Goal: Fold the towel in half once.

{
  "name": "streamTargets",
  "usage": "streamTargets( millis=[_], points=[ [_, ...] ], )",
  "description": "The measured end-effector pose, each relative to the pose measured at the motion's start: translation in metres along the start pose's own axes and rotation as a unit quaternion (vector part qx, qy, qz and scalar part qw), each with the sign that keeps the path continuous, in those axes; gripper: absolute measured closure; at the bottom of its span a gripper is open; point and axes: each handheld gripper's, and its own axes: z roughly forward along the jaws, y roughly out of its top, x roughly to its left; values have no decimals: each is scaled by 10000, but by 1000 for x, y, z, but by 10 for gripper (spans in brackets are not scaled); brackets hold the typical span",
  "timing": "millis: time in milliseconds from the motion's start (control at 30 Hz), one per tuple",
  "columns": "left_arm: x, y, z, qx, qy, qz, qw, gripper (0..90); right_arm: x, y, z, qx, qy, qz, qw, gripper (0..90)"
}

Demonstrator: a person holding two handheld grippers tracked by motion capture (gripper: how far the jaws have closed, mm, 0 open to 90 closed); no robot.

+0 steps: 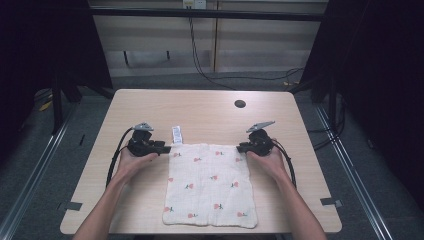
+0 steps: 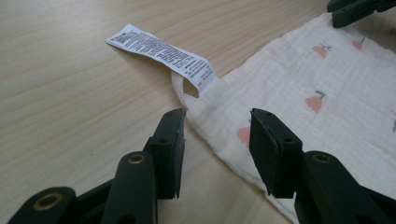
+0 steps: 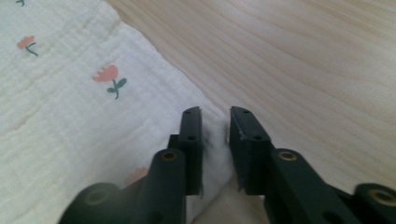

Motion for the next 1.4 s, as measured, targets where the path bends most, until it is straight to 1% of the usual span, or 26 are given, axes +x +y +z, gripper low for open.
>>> streamTargets(
  millis=[33, 67, 133, 200, 267, 367, 433, 500, 533, 567, 600, 633, 700, 733, 767, 800, 833, 867, 900, 933, 967, 1033, 1133, 1267, 1367, 1400],
  points=[
    [1, 0, 2, 26, 40, 21, 10000, 556, -1, -1, 0, -24, -2, -61, 10000, 851],
    [0, 0, 4, 17, 24, -59, 10000, 575, -1, -2, -1, -82, -51, -68, 9999, 863],
    [-1, -1, 8, -16, -20, -80, 10000, 589, -2, -4, -1, -202, -34, -22, 9998, 873],
    [-2, 0, 12, 57, 18, -51, 10000, 587, -2, -4, -2, -279, 27, 30, 9996, 874],
    [-4, 0, 16, 111, 47, 28, 9999, 589, -1, -4, -1, -261, 34, 3, 9997, 874],
    [-4, 2, 22, 115, 89, 22, 9999, 595, -1, -4, -1, -306, 38, 37, 9995, 873],
    [-4, 3, 24, 113, 113, 71, 9998, 595, -2, -6, -2, -324, 64, 96, 9994, 872],
    [-6, 5, 26, 133, 157, 24, 9998, 586, -1, -7, -1, -340, 94, 101, 9993, 870],
    [-8, 6, 27, 132, 149, 59, 9998, 594, -1, -8, -1, -306, 69, 108, 9994, 870],
    [-10, 6, 28, 131, 179, 121, 9997, 608, 0, -10, -1, -355, 110, 146, 9992, 870],
    [-13, 7, 29, 184, 229, 248, 9993, 618, 0, -11, -1, -362, 118, 152, 9992, 870],
    [-15, 7, 30, 241, 217, 288, 9991, 637, 1, -11, -1, -409, 144, 137, 9990, 870],
    [-21, 9, 32, 341, 217, 413, 9983, 702, 4, -10, -3, -399, 154, 135, 9990, 871],
    [-22, 9, 32, 349, 230, 432, 9982, 747, 5, -9, -4, -410, 154, 131, 9990, 871],
    [-22, 9, 33, 336, 245, 450, 9981, 799, 7, -9, -5, -415, 179, 126, 9989, 871],
    [-21, 8, 32, 253, 273, 408, 9985, 825, 7, -9, -6, -428, 180, 103, 9989, 871],
    [-19, 9, 31, 210, 180, 306, 9991, 838, 8, -9, -7, -442, 168, 83, 9988, 872],
    [-19, 9, 30, 178, 88, 269, 9994, 842, 9, -9, -8, -470, 169, 95, 9987, 872],
    [-19, 9, 28, 120, 86, 258, 9996, 844, 10, -9, -9, -489, 192, 145, 9985, 872],
    [-18, 10, 24, 18, -9, 178, 9998, 847, 10, -9, -10, -511, 197, 147, 9984, 873],
    [-18, 11, 21, -26, -80, 204, 9998, 848, 10, -8, -11, -551, 225, 121, 9982, 873],
    [-21, 13, 15, -130, -65, 243, 9996, 850, 11, -7, -13, -601, 257, 139, 9978, 874],
    [-24, 14, 6, -311, -126, 209, 9992, 850, 13, -5, -20, -672, 260, 160, 9973, 875],
    [-26, 9, 1, -331, -183, 214, 9991, 851, 15, -1, -29, -818, 313, 133, 9961, 876],
    [-26, 10, -3, -407, -238, 202, 9987, 851, 12, -1, -32, -887, 348, 219, 9952, 877],
    [-27, 10, -4, -414, -207, 237, 9986, 851, 10, -2, -33, -894, 358, 228, 9951, 876]
  ],
)
